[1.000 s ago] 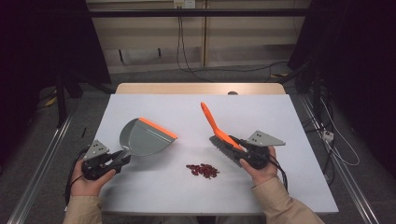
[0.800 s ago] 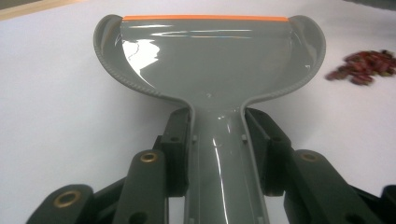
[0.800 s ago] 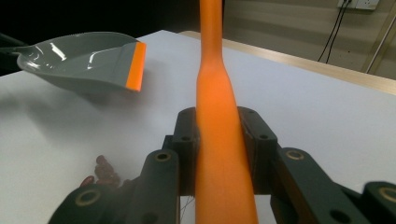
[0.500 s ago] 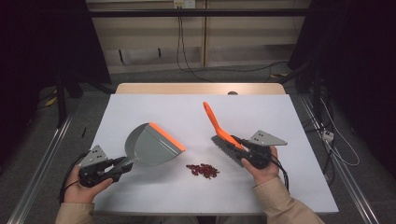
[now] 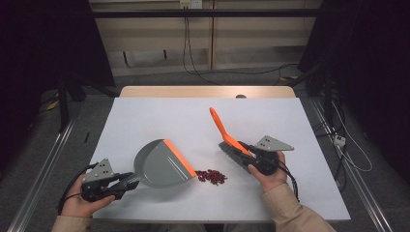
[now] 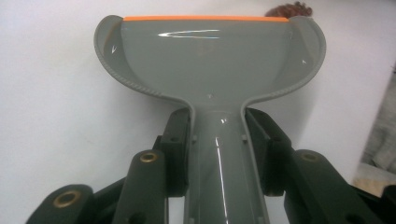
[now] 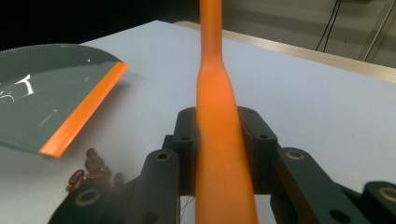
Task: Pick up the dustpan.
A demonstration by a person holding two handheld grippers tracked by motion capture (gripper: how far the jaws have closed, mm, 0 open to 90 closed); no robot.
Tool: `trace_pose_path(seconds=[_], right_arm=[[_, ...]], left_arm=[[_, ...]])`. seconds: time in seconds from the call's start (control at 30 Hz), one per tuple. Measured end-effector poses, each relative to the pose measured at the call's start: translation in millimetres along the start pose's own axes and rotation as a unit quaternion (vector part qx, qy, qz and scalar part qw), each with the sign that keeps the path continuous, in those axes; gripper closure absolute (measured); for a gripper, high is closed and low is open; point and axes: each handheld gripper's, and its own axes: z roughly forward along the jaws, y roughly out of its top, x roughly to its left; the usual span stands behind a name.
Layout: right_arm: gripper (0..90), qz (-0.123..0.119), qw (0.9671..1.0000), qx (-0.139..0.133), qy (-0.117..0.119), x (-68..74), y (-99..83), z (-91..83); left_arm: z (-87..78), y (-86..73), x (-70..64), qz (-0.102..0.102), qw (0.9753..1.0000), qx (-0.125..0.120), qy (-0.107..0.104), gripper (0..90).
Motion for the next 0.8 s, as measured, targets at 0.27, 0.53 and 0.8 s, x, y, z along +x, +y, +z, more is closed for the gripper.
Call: trace_pose_path(seconds=[0.27, 0.53, 0.8], right_arm=[[71.2, 0.000, 1.0000, 0.003, -0.004, -0.6, -1.2, 1.5], [71.3, 0.001, 0.9999, 0.011, -0.010, -0.8, -2.9, 3.0], [71.2, -0.012, 0.9996, 0.022, -0.011, 3.2, -5.5, 7.9]], left_arm=[[-3.5, -4.1, -3.2, 0.008, 0.9996, 0.007, -0.025, 62.5], [0.0, -8.5, -3.5, 0.009, 0.9988, 0.018, -0.045, 62.5], [2.0, -9.5, -4.3, 0.009, 0.9984, 0.026, -0.050, 62.4]])
